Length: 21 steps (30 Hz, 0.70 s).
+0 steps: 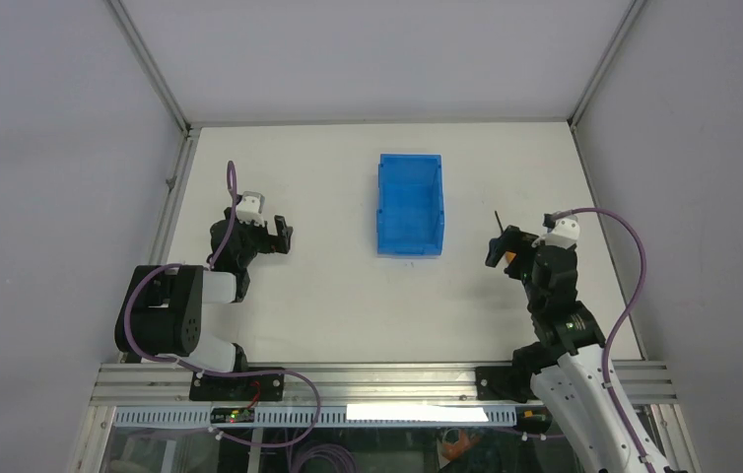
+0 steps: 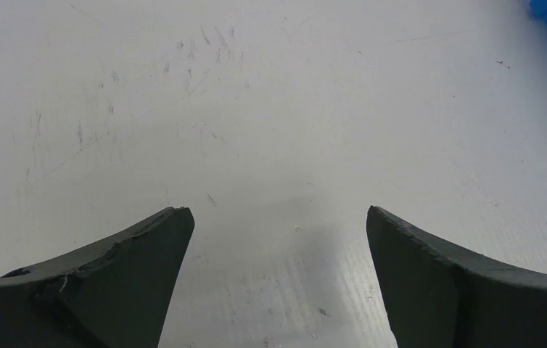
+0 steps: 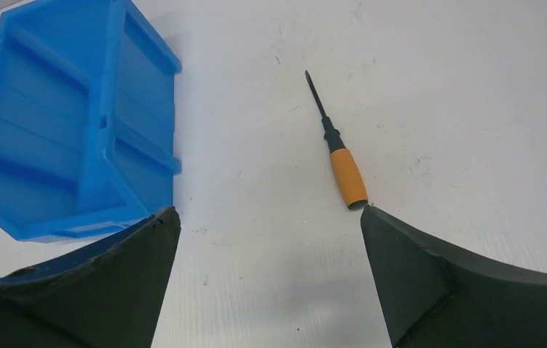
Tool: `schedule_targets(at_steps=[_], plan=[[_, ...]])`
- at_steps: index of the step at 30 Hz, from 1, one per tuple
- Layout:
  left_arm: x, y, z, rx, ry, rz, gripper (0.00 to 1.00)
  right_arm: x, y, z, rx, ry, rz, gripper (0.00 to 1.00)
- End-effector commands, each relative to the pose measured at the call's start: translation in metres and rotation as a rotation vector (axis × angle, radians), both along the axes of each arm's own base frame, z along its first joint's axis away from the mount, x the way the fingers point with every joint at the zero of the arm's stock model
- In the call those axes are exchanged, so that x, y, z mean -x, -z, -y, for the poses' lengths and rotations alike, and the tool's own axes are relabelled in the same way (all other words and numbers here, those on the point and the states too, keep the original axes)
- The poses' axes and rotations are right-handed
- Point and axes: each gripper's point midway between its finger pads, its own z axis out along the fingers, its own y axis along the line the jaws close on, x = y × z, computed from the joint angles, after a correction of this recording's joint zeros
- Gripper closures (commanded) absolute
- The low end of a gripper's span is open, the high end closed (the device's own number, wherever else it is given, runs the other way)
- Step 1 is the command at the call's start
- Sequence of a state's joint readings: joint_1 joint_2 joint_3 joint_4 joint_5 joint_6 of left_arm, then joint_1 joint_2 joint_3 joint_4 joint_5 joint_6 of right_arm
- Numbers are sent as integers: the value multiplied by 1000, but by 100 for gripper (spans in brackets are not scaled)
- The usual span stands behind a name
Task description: Put the screwdriver in the bin
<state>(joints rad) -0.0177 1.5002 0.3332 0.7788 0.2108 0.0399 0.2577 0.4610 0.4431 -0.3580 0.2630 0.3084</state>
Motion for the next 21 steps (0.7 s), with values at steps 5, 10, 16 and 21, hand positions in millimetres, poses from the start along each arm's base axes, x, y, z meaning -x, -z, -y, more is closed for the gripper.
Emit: schedule_targets(at_steps=[5,10,16,21], plan=[[-14,-24,0,12,7,92,1,-8,-47,5,-52,54,150,1],[-15,-25,0,12,7,93,1,-8,-104,-11,-28,-78,314,1],[-14,-25,0,12,7,93,1,-35,-165,6,97,16,202,1],[-14,-24,0,12,7,92,1,-70,-155,18,126,17,-259,1]])
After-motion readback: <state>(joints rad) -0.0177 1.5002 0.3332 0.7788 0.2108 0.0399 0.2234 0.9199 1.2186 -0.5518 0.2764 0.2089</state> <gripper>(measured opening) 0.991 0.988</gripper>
